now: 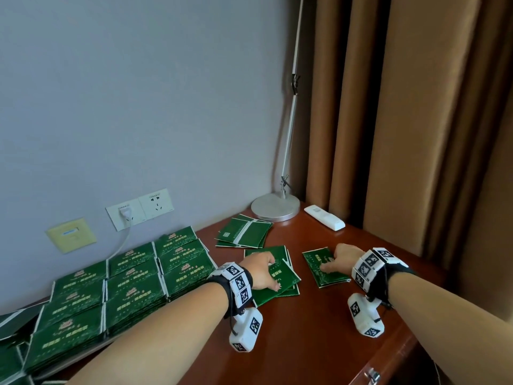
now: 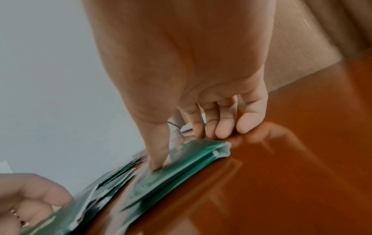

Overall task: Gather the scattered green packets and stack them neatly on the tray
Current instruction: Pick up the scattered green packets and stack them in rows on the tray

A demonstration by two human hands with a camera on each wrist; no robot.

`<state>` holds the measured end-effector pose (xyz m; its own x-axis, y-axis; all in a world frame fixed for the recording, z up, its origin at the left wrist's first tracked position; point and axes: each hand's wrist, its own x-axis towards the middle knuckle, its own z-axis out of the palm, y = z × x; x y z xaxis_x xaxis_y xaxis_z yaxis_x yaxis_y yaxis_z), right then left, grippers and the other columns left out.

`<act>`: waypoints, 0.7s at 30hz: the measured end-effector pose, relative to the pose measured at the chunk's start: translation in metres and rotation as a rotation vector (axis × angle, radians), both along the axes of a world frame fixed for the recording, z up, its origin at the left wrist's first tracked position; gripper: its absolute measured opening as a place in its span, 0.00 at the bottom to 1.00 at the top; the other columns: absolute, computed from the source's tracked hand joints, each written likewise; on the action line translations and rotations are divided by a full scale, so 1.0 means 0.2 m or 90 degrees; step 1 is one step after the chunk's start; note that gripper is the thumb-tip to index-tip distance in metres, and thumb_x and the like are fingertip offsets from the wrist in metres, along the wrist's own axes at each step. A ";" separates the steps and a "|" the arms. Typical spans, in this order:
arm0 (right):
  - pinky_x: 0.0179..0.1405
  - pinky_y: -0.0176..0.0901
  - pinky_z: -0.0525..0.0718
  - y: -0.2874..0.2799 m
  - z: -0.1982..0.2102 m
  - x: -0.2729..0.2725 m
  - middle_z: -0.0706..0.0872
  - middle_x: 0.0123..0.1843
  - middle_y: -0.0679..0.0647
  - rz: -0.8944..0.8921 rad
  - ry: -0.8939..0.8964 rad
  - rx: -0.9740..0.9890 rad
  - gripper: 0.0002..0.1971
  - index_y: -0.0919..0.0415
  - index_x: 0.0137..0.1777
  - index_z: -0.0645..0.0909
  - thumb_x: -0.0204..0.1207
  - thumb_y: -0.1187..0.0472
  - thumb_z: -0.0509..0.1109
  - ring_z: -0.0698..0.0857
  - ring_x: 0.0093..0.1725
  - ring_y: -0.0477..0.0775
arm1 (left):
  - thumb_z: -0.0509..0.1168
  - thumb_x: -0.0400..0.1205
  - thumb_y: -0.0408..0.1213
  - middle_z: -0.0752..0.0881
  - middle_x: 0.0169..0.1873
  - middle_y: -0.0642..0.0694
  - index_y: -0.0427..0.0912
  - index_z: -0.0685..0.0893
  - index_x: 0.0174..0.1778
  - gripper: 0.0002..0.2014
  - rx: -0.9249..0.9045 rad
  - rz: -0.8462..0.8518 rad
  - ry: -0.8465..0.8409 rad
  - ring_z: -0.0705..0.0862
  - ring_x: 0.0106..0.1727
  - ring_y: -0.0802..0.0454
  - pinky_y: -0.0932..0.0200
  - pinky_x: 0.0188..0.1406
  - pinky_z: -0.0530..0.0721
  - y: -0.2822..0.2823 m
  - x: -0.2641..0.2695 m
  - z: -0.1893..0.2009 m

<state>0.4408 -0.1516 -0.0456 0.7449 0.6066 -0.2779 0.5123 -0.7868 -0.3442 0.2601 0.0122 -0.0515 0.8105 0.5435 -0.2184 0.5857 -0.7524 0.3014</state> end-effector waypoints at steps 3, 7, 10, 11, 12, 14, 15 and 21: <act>0.44 0.40 0.78 0.00 0.02 -0.02 0.83 0.59 0.53 -0.004 -0.006 -0.018 0.30 0.60 0.64 0.76 0.70 0.42 0.77 0.82 0.54 0.50 | 0.81 0.69 0.49 0.80 0.71 0.49 0.49 0.72 0.77 0.41 0.007 0.007 -0.003 0.81 0.67 0.48 0.51 0.67 0.80 -0.01 0.00 0.00; 0.31 0.37 0.74 0.01 0.05 -0.05 0.81 0.50 0.51 -0.005 -0.013 -0.035 0.27 0.60 0.62 0.78 0.69 0.45 0.79 0.81 0.48 0.49 | 0.83 0.66 0.48 0.78 0.72 0.49 0.50 0.71 0.78 0.44 0.040 0.012 -0.010 0.79 0.69 0.47 0.48 0.68 0.80 -0.03 0.01 0.01; 0.35 0.37 0.77 0.01 0.05 -0.06 0.82 0.50 0.51 -0.007 -0.012 -0.041 0.27 0.60 0.61 0.78 0.68 0.46 0.80 0.82 0.49 0.50 | 0.83 0.66 0.42 0.79 0.70 0.48 0.46 0.70 0.79 0.45 0.035 0.027 -0.033 0.81 0.66 0.46 0.48 0.65 0.82 -0.05 0.02 0.02; 0.37 0.38 0.78 0.01 0.05 -0.06 0.83 0.51 0.52 -0.008 -0.013 -0.039 0.27 0.60 0.61 0.78 0.67 0.47 0.81 0.83 0.50 0.50 | 0.81 0.68 0.38 0.81 0.67 0.47 0.44 0.70 0.79 0.43 0.025 0.031 -0.045 0.83 0.62 0.47 0.49 0.61 0.84 -0.05 0.02 0.02; 0.38 0.38 0.79 0.00 0.05 -0.06 0.83 0.51 0.52 -0.009 -0.016 -0.036 0.28 0.60 0.62 0.78 0.67 0.48 0.81 0.83 0.50 0.50 | 0.78 0.71 0.34 0.82 0.65 0.46 0.42 0.70 0.79 0.40 0.013 0.035 -0.053 0.85 0.57 0.48 0.51 0.57 0.85 -0.06 0.02 0.03; 0.37 0.39 0.80 -0.01 0.04 -0.07 0.83 0.53 0.53 -0.017 -0.018 -0.028 0.30 0.60 0.64 0.75 0.65 0.51 0.82 0.83 0.51 0.51 | 0.71 0.75 0.29 0.83 0.61 0.45 0.42 0.70 0.78 0.34 -0.019 0.048 -0.067 0.85 0.49 0.48 0.54 0.47 0.86 -0.07 0.01 0.05; 0.38 0.39 0.81 -0.01 0.04 -0.07 0.83 0.55 0.53 -0.024 -0.017 -0.021 0.32 0.60 0.65 0.74 0.64 0.52 0.83 0.83 0.53 0.51 | 0.68 0.76 0.28 0.83 0.61 0.45 0.42 0.71 0.78 0.32 -0.037 0.055 -0.076 0.86 0.48 0.48 0.55 0.42 0.85 -0.07 0.01 0.06; 0.55 0.45 0.85 -0.03 0.04 -0.08 0.82 0.63 0.54 -0.016 -0.012 0.043 0.39 0.58 0.70 0.71 0.60 0.56 0.86 0.82 0.61 0.54 | 0.64 0.77 0.27 0.85 0.42 0.43 0.38 0.81 0.63 0.18 -0.116 0.087 -0.134 0.79 0.27 0.55 0.65 0.21 0.70 -0.07 -0.03 0.10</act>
